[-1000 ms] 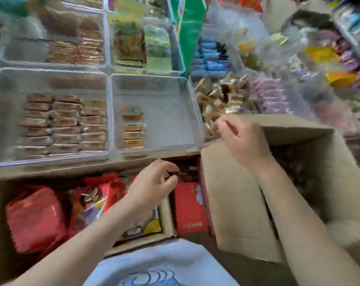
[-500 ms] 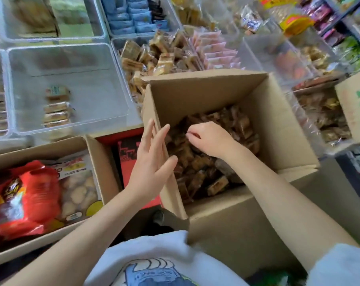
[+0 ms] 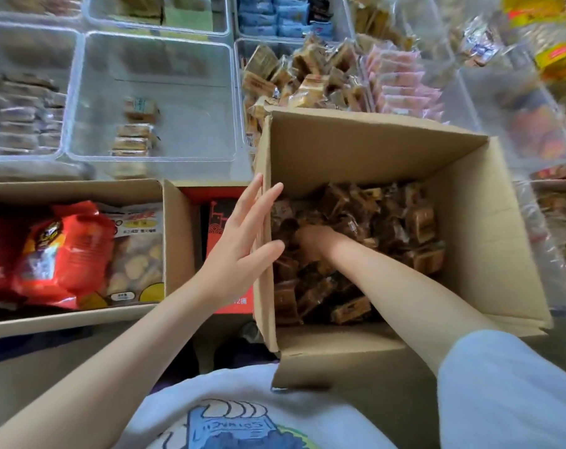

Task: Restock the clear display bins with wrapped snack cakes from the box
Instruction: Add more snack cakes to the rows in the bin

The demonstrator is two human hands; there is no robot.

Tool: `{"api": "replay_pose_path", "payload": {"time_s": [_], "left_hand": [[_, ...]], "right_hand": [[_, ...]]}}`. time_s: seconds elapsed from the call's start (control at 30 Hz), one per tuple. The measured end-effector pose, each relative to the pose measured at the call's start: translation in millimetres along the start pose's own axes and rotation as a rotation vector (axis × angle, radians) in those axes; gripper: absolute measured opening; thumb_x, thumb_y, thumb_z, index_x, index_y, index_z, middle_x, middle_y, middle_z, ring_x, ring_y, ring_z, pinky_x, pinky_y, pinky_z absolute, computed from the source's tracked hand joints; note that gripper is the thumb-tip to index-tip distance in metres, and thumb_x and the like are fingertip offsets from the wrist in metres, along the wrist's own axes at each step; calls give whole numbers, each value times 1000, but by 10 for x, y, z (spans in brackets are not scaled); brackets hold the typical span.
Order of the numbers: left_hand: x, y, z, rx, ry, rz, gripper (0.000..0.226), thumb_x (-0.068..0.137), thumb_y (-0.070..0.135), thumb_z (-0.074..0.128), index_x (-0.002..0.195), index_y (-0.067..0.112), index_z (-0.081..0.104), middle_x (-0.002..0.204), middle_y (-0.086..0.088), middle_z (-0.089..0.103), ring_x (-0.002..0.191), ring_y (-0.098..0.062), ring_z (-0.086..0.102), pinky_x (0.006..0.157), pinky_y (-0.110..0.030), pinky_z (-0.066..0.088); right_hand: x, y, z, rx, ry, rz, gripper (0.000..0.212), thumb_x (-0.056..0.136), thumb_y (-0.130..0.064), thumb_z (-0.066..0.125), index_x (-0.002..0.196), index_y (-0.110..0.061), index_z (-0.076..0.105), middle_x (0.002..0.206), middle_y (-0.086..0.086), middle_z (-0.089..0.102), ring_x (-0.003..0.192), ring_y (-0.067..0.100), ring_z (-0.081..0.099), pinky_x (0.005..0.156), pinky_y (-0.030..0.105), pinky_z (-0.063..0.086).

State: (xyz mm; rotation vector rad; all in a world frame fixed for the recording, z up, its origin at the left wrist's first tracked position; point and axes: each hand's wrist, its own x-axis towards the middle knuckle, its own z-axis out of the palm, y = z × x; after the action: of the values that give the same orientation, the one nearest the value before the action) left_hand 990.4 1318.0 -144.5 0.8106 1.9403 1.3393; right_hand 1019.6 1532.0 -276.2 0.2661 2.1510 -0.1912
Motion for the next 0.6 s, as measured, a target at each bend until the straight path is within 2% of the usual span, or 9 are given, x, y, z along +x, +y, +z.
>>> {"api": "replay_pose_path", "payload": {"time_s": [0.1,0.23,0.3,0.37,0.43,0.5,0.6], "left_hand": [[22,3,14,-14,-6,-6,72,92,30,51,153,54,22,160,38,-4,151,4,3,122,-56,23],[29,-18,2,-16,-31,0,73,91,31,52,152,57,21,158,40,-5,152,1,3,121,-58,25],[35,-21,-35,-16,-48,8,73,91,32,53,152,57,21,158,40,-5,151,4,2,122,-54,22],[48,-20,-87,-19,-71,15,72,90,37,56,151,57,23,158,40,-5,150,6,1,122,-43,19],[65,-29,-152,-10,-92,27,70,93,40,63,149,59,26,158,40,-1,149,7,5,118,-36,22],[95,-51,-252,-17,-81,34,64,96,40,65,146,61,30,156,40,11,145,9,18,117,-35,32],[150,-9,-528,-109,21,-12,55,92,50,64,142,51,43,141,29,47,123,6,51,104,-34,50]], "right_hand": [[-30,91,112,50,55,-59,48,91,-44,64,135,-27,57,134,4,59,118,28,58,98,39,49],[-140,164,133,123,120,-70,50,88,-23,72,135,-29,56,137,4,55,118,28,57,95,37,51],[-296,188,-121,175,163,-8,54,85,-26,76,135,-25,57,143,5,48,122,29,54,96,35,48],[-565,260,-489,276,238,73,52,83,-36,78,130,-23,60,138,5,48,117,28,54,89,33,48],[-928,357,-832,492,364,89,46,81,-41,79,118,-21,63,120,0,57,105,22,57,79,31,47],[-1319,364,-1064,751,485,5,38,82,-43,78,110,-20,65,107,-3,65,95,17,61,72,28,46],[-1719,100,-1289,1309,511,-326,45,84,-32,75,121,-12,62,111,6,72,84,20,64,65,29,50]]}}
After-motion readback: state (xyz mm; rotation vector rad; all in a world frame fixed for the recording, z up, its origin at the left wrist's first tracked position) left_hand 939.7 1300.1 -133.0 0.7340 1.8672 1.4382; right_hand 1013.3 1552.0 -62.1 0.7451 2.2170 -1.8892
